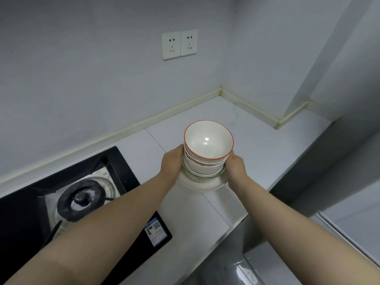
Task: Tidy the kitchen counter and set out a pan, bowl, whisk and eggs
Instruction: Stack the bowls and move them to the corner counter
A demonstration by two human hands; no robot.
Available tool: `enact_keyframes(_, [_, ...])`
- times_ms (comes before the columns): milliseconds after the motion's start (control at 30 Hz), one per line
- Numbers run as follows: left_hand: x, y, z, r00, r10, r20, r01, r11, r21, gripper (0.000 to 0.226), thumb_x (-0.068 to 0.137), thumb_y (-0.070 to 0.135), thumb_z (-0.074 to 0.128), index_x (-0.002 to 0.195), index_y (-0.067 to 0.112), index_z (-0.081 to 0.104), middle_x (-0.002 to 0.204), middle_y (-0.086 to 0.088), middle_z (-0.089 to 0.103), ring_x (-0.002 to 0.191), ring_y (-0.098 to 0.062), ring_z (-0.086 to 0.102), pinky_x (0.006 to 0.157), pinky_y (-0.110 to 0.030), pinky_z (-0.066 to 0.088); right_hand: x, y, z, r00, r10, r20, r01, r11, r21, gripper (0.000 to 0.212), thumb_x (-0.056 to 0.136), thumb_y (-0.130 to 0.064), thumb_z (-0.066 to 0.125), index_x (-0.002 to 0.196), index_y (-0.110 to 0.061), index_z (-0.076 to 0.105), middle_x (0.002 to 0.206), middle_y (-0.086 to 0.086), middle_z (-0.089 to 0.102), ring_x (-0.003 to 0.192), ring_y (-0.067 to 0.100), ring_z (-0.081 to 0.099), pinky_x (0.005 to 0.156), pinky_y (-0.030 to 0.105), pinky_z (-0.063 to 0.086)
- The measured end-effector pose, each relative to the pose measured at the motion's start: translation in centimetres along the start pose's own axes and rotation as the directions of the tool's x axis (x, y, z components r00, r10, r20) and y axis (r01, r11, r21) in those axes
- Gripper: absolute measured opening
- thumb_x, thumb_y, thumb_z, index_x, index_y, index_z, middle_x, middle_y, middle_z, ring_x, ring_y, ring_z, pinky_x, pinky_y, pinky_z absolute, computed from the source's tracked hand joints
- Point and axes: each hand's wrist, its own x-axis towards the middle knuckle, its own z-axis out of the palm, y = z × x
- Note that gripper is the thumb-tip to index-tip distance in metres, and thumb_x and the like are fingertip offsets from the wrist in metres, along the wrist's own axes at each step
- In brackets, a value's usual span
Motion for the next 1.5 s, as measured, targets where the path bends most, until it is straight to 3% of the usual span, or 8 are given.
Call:
enact_keyframes(133, [2.4,0.6,1.2,1.000,0.013,0.027,-0.013,1.000,0.004,0.027,0.092,0.033,0.051,0.074,0.024,0.070,0.089,0.002,0.070,0.099,-0.023,0.063,0.097,-0.042,0.047,2.9,-1.0,0.1,1.000,-0.009,0.025,0.009,1.000,-0.021,0.033,0.096,-0.038,0.045,0.090,-0.012,0.063,0.087,0.002,0.063,0.082,0.017,0.055,0.077,0.030,0.044])
enact_keyframes(333, [6.5,0.0,4.6,1.000,0.003,-0.004,-0.003,0.999,0.044,0.030,0.092,0.035,0.051,0.072,0.023,0.069,0.087,0.002,0.070,0.094,-0.023,0.062,0.094,-0.041,0.046,8.5,-1.6,-1.1,0.999,0.005,0.041,-0.002,0.997,-0.075,0.032,0.095,-0.037,0.047,0.085,-0.013,0.065,0.086,0.001,0.065,0.085,0.017,0.057,0.080,0.031,0.045])
enact_keyframes(500, [10.1,-0.9,8.2,0.997,-0.021,-0.068,0.024,0.999,0.041,0.035,0.095,0.034,0.049,0.067,0.020,0.065,0.074,0.007,0.063,0.078,-0.015,0.057,0.080,-0.030,0.044,13.4,-2.1,-2.3,0.998,0.029,0.062,-0.025,0.998,-0.065,0.029,0.097,-0.031,0.048,0.078,-0.015,0.062,0.082,-0.003,0.062,0.085,0.017,0.056,0.080,0.032,0.044])
enact_keyframes(733, [15.7,-1.4,12.4,0.992,-0.051,-0.117,0.064,0.992,0.105,0.037,0.095,0.038,0.045,0.070,0.021,0.065,0.083,0.003,0.065,0.092,-0.018,0.059,0.090,-0.033,0.045,20.7,-3.1,-3.2,0.993,0.107,0.058,-0.102,0.991,-0.084,0.028,0.098,-0.032,0.046,0.092,-0.011,0.062,0.096,0.006,0.061,0.093,0.021,0.054,0.081,0.032,0.041])
enact_keyframes(1000, [20.5,-2.2,14.9,0.989,-0.061,-0.136,0.083,0.983,0.164,0.039,0.095,0.035,0.042,0.070,0.014,0.063,0.086,-0.004,0.066,0.085,-0.019,0.055,0.087,-0.035,0.044,26.5,-3.3,-3.3,0.976,0.216,0.033,-0.211,0.972,-0.105,0.034,0.094,-0.032,0.051,0.096,-0.002,0.066,0.111,0.016,0.066,0.098,0.028,0.060,0.093,0.042,0.047])
enact_keyframes(1067, [21.4,-2.4,15.4,0.987,-0.050,-0.150,0.072,0.987,0.146,0.039,0.096,0.033,0.041,0.073,0.010,0.062,0.089,-0.008,0.065,0.084,-0.019,0.054,0.084,-0.033,0.044,27.6,-3.5,-3.3,0.975,0.218,0.036,-0.213,0.970,-0.119,0.034,0.093,-0.035,0.052,0.096,-0.005,0.066,0.110,0.015,0.067,0.106,0.032,0.060,0.091,0.040,0.047])
enact_keyframes(1300, [22.6,-2.4,16.6,0.985,-0.038,-0.169,0.060,0.990,0.129,0.036,0.097,0.028,0.039,0.076,0.006,0.058,0.085,-0.008,0.061,0.078,-0.018,0.049,0.073,-0.029,0.041,29.7,-3.8,-3.5,0.982,0.167,0.084,-0.156,0.980,-0.124,0.030,0.093,-0.039,0.054,0.082,-0.013,0.065,0.098,0.008,0.067,0.093,0.023,0.059,0.087,0.036,0.045])
enact_keyframes(1500, [22.4,-1.7,15.8,0.995,-0.069,-0.065,0.078,0.988,0.134,0.032,0.097,0.034,0.042,0.084,0.014,0.063,0.091,-0.003,0.063,0.086,-0.018,0.056,0.084,-0.032,0.044,29.5,-4.0,-4.2,0.984,0.151,0.098,-0.141,0.985,-0.102,0.032,0.095,-0.036,0.045,0.081,-0.014,0.064,0.086,0.003,0.065,0.085,0.020,0.059,0.079,0.032,0.046])
